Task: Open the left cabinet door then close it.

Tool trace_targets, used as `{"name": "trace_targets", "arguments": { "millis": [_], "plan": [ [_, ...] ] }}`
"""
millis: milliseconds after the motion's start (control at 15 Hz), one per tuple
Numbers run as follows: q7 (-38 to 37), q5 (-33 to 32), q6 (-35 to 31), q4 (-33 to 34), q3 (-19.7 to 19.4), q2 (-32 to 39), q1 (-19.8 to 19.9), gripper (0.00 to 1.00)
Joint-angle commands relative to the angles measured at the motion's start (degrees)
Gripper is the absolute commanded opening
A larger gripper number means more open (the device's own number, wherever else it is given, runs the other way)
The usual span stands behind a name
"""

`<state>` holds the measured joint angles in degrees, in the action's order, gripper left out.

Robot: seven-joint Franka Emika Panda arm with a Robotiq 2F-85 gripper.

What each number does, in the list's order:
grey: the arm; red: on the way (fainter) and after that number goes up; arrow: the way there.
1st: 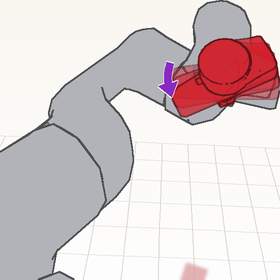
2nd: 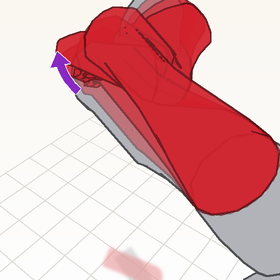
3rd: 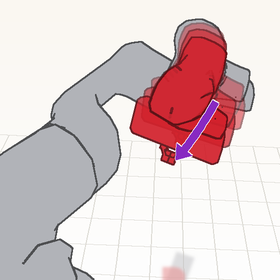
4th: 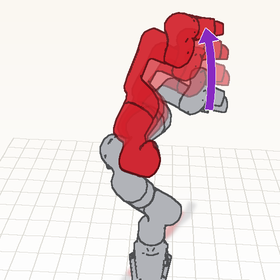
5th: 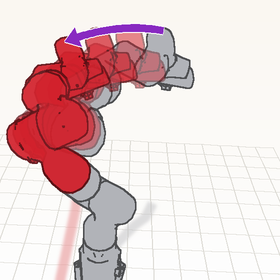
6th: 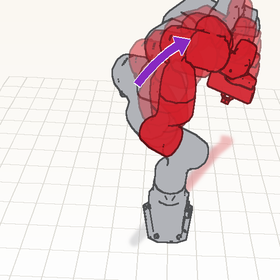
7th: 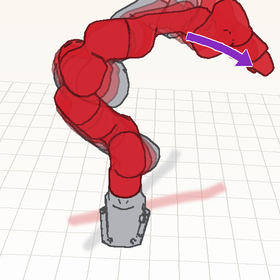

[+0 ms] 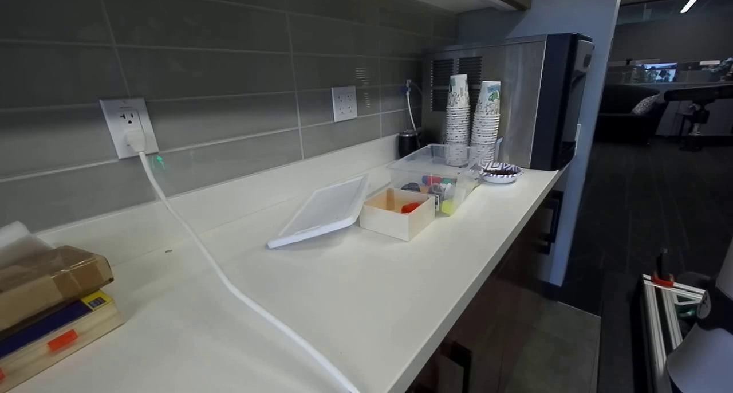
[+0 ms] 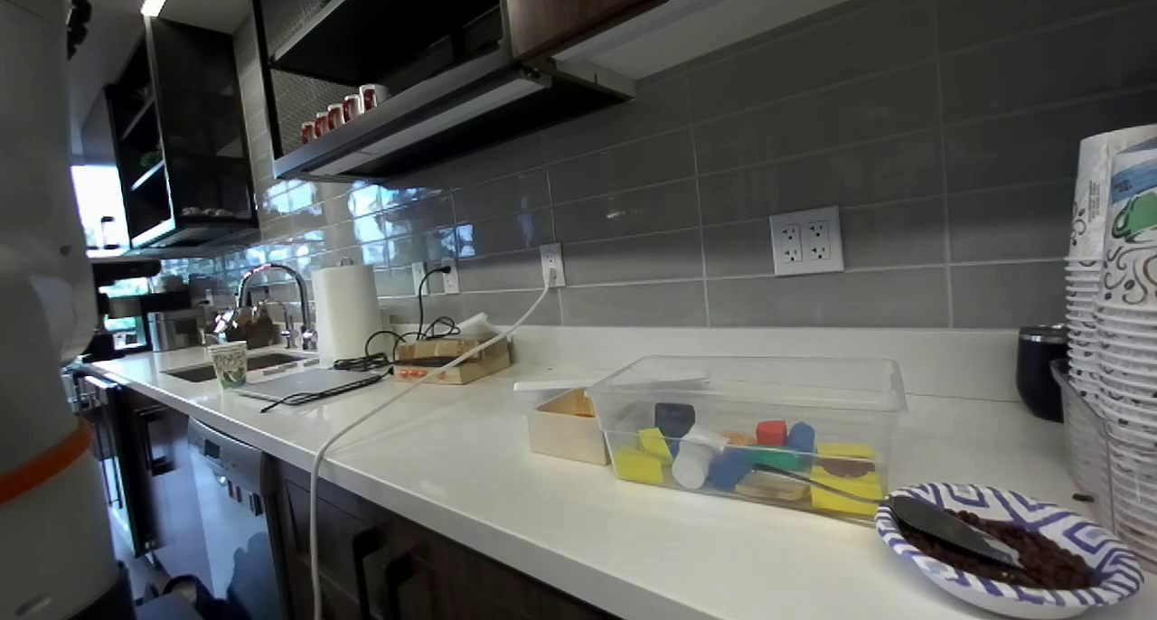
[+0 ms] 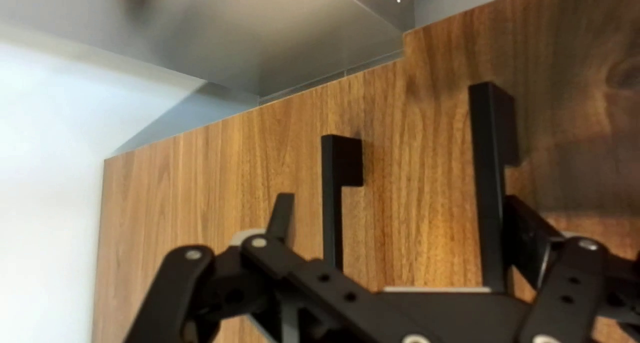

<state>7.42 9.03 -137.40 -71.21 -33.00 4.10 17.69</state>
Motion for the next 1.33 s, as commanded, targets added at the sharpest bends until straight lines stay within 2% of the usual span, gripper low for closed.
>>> {"name": "trace_targets", "arguments": {
  "millis": [0,333,733,933,1000,1267],
  "plan": [
    [-6.0,-7.2,0.4,-4.9,-1.3,-5.8,0.0,1.0],
    [-13.1,-16.4,1.0,-11.2,0.9,-13.0,0.3,1.0],
    [-25.0,-29.2,2.3,-21.5,5.8,-23.8,3.8,1.0],
    [-29.9,-33.2,3.4,-26.5,8.5,-29.0,6.5,1.0],
    [-30.2,-32.4,3.6,-27.8,11.0,-30.0,10.0,1.0],
    [-33.0,-32.4,4.7,-32.5,14.3,-34.8,15.3,1.0]
  ]
}}
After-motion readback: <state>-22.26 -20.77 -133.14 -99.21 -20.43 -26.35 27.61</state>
